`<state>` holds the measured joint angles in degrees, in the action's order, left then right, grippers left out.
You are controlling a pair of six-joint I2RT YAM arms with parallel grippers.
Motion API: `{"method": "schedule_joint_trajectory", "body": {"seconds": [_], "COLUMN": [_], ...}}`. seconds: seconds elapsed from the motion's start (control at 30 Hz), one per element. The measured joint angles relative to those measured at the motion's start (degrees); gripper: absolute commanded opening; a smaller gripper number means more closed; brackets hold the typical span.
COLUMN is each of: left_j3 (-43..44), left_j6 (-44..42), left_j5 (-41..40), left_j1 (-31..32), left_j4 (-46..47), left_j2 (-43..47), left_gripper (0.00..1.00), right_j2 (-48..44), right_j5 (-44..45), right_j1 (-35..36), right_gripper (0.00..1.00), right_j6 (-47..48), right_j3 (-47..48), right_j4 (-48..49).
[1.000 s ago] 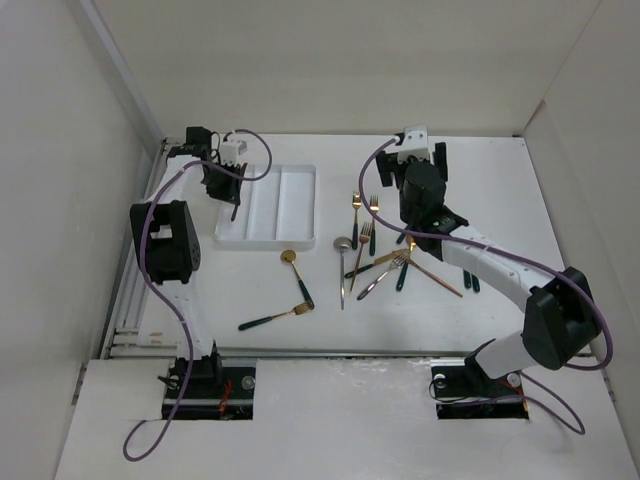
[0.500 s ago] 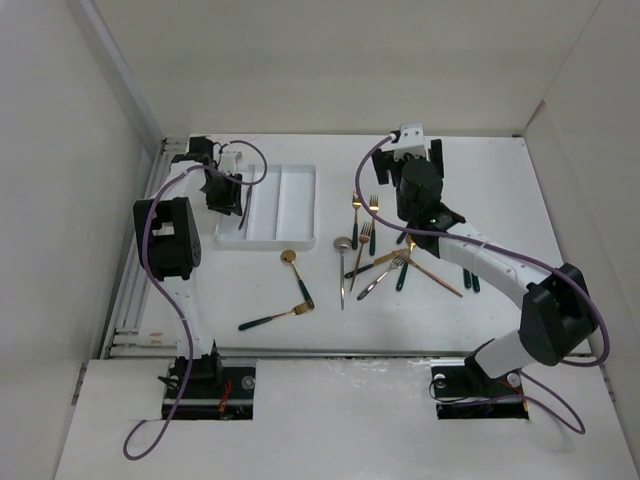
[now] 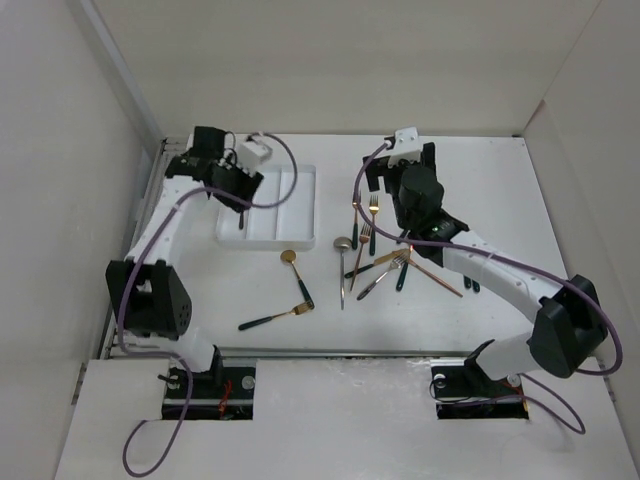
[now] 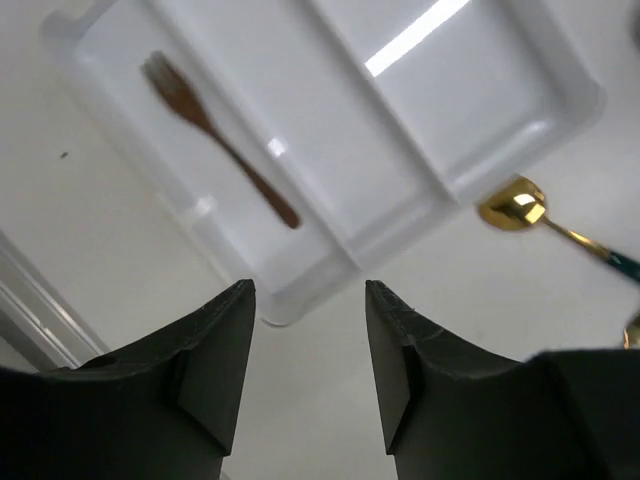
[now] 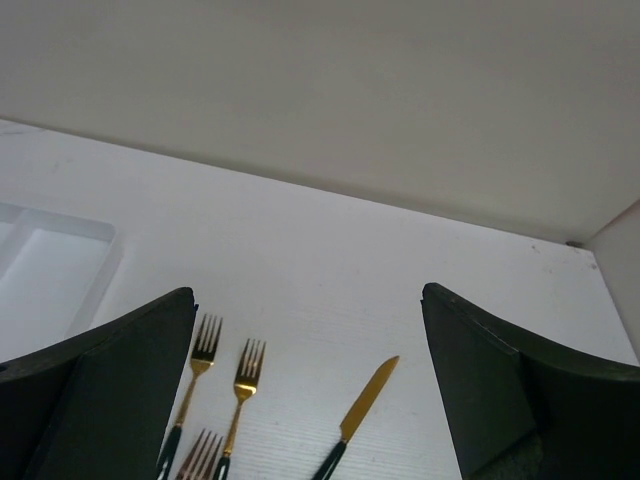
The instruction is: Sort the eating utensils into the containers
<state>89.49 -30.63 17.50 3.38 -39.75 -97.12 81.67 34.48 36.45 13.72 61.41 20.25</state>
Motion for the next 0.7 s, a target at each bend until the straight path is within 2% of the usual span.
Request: {"method": "schedule_joint_trajectory", "body": {"seconds": [0.13, 0.37, 0.5, 0.7], "left_j3": [-12.22, -32.57, -37.94, -40.13], "left_j6": [-9.03, -14.14, -13.86, -11.89], "left_j5": [-0.26, -3.02, -3.26, -3.87], "left_j1": [11.45, 25.73, 31.65, 36.02], "left_j4": [-3.72, -10.54, -11.32, -10.29], "left_j2": [10.99, 13.66, 17.03, 17.99], "left_gripper": [0.42, 0.44, 0.47, 0.48], "right_j2": [-2.6, -5.38, -8.33, -12.26], "right_j5": [-1.81, -4.42, -5.07, -6.01], "right_j1": [0.9, 3.74, 5.75, 6.16], "right_gripper": [1.0, 1.0, 1.0, 1.0], "right_j6": [-3.28, -9.97, -13.86, -18.18], "right_j3": [-0.07, 2.23, 2.4, 2.4], "right_j4": [-2.86, -14.25, -19.67, -22.32]}}
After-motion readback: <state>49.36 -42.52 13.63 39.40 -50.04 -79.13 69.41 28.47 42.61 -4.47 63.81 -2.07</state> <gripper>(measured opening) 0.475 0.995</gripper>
